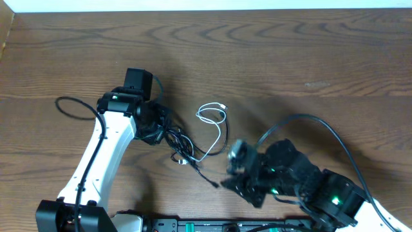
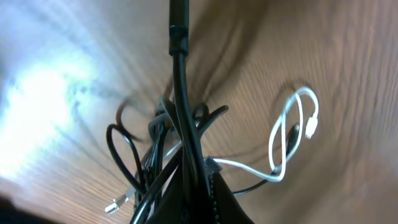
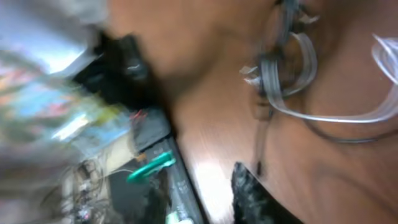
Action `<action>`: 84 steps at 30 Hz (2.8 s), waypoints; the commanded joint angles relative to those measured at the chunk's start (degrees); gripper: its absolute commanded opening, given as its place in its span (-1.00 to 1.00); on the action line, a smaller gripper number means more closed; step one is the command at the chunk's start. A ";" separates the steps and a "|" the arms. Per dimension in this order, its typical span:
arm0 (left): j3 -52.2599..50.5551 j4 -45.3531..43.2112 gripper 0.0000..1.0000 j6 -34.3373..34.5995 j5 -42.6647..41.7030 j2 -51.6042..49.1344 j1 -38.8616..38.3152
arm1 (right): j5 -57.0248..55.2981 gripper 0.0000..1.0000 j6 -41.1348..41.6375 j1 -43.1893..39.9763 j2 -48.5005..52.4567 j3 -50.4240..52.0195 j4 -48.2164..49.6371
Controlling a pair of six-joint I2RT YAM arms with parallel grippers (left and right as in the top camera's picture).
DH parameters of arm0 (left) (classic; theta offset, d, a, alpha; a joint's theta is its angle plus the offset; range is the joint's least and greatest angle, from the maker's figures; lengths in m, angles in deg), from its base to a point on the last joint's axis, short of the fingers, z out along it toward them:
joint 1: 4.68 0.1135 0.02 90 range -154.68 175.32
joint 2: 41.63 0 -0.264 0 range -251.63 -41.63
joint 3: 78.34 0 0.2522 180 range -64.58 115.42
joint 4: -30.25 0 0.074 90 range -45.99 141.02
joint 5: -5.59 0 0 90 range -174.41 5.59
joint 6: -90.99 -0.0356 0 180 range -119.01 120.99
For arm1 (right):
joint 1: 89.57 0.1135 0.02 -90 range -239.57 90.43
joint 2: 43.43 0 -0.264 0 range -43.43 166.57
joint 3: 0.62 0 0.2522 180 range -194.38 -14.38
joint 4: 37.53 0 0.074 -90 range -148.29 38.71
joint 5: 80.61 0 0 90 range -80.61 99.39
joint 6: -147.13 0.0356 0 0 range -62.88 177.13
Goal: Untangle cables
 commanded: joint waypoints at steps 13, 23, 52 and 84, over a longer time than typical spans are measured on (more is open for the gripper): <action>-0.13 -1.14 -0.85 -39.08 -26.49 -0.11 0.13 | -3.10 -0.17 13.66 0.07 22.58 -0.74 18.75; -0.13 -0.50 -0.85 -31.95 -32.02 -0.11 0.15 | -4.17 -0.16 13.68 0.31 29.16 -0.72 21.86; -0.13 -6.23 -0.85 -9.66 -43.21 -0.11 10.12 | -2.45 -0.32 19.45 7.58 47.65 -0.61 26.86; -0.11 -8.79 -0.85 -25.62 -57.35 -0.11 30.86 | -6.12 -0.70 5.57 -25.77 34.73 -0.61 -12.17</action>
